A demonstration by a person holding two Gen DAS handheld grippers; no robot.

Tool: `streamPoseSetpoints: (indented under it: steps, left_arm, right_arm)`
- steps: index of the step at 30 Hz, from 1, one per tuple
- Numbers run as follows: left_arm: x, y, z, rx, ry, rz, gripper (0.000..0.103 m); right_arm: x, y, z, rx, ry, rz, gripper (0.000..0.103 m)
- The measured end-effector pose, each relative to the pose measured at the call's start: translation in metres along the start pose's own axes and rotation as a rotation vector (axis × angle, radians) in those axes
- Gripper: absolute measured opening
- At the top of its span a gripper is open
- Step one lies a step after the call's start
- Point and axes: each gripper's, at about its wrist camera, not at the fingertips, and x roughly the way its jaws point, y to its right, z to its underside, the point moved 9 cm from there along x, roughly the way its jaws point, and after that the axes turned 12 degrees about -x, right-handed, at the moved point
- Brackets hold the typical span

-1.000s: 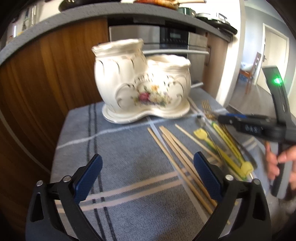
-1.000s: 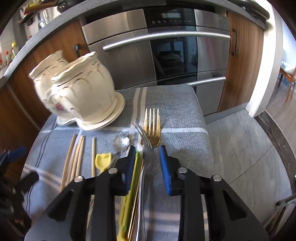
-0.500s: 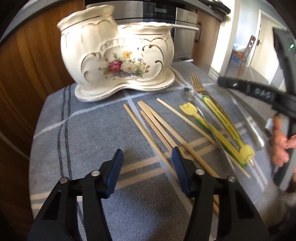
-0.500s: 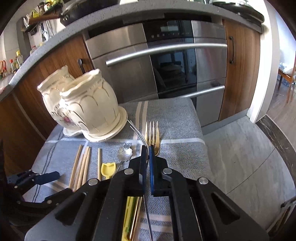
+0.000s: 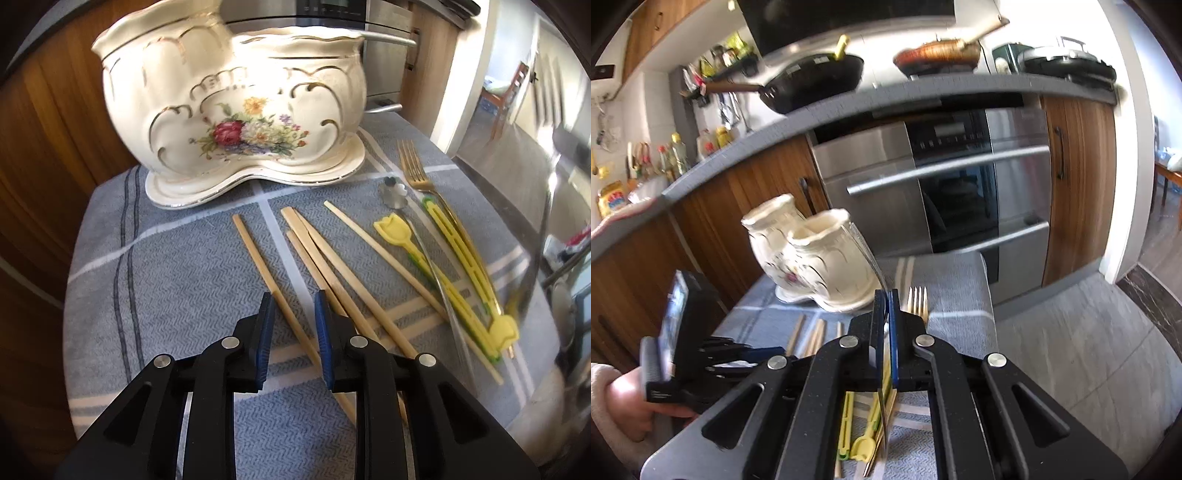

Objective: Organize utensils
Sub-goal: 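Grasp the silver fork with the right tool while the left tool grasps a wooden chopstick, then drop the chopstick into the ceramic holder with the left tool while the right tool drops the silver fork in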

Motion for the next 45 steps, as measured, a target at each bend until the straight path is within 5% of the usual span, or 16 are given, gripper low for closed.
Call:
streamPoseSetpoints:
  steps: [2,5,12,20,25,32,38,45]
  left_arm:
    - [-0.002,-0.002,0.003,0.0,0.008,-0.005,0.01]
    - [-0.004,-0.003,0.007,-0.021,0.013,0.028,0.006]
    - [-0.019,-0.014,0.014,-0.041,0.059,0.053,0.005]
    - [-0.077,-0.009,-0.003,0.053,0.217,0.145,0.005]
    - [-0.128,-0.011,-0.052,0.043,0.363,0.251,0.005]
    - [-0.166,-0.023,-0.149,-0.04,0.591,0.296,0.005]
    - [-0.138,-0.033,-0.217,-0.145,0.673,0.31,0.005]
    - [-0.102,-0.049,-0.237,-0.213,0.722,0.238,0.005]
  right_arm:
    - [-0.008,-0.002,-0.004,-0.016,0.02,0.002,0.002]
    - [-0.017,-0.006,-0.007,-0.03,0.042,-0.005,0.002]
    - [-0.03,-0.012,-0.018,-0.036,0.071,0.002,0.002]
    - [-0.032,-0.026,-0.055,-0.06,0.105,-0.012,0.002]
    - [-0.02,-0.034,-0.094,-0.063,0.13,-0.027,0.002]
    - [0.004,-0.039,-0.161,-0.044,0.211,-0.023,0.002]
    - [0.037,-0.029,-0.186,-0.006,0.236,0.019,0.002]
    - [0.08,-0.016,-0.16,0.082,0.176,-0.02,0.002]
